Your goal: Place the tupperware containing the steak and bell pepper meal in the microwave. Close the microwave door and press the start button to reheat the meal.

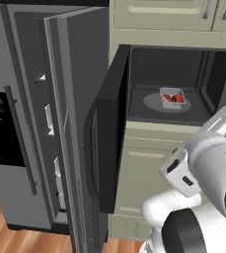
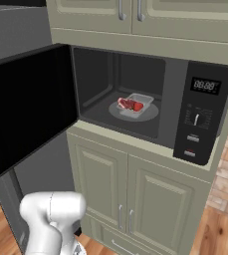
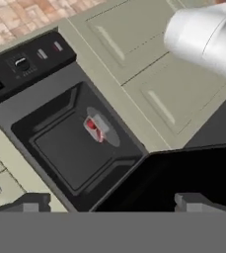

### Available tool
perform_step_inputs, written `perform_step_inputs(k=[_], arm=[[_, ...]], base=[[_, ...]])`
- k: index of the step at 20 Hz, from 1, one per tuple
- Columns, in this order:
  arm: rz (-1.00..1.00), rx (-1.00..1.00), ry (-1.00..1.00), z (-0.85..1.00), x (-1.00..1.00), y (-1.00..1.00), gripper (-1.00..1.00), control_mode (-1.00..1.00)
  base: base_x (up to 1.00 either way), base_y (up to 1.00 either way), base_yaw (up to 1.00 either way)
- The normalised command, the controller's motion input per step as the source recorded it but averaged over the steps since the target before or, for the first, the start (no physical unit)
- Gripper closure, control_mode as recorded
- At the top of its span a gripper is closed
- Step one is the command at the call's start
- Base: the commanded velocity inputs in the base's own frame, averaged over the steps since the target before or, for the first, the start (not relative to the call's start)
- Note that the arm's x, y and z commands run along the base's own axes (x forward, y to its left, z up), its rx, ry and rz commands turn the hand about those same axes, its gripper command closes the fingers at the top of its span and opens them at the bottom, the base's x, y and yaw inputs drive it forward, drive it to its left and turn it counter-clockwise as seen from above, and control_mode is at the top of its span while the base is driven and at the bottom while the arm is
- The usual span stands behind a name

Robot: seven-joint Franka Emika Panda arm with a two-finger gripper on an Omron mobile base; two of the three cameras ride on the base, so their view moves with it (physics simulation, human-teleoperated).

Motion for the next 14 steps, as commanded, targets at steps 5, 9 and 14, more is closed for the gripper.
perform_step_inputs(k=[5,9,14], arm=[[0.01,-0.23,0.00,0.22,-0.14,0.87,-1.00,-1.00],[0.00,-0.21,0.00,0.24,-0.10,0.87,-1.00,-1.00],[0.00,-0.25,0.00,0.07,-0.02,0.93,-1.00,-1.00]], base=[[0.00,0.00,0.00],[0.00,0.00,0.00],[0.00,0.00,0.00]])
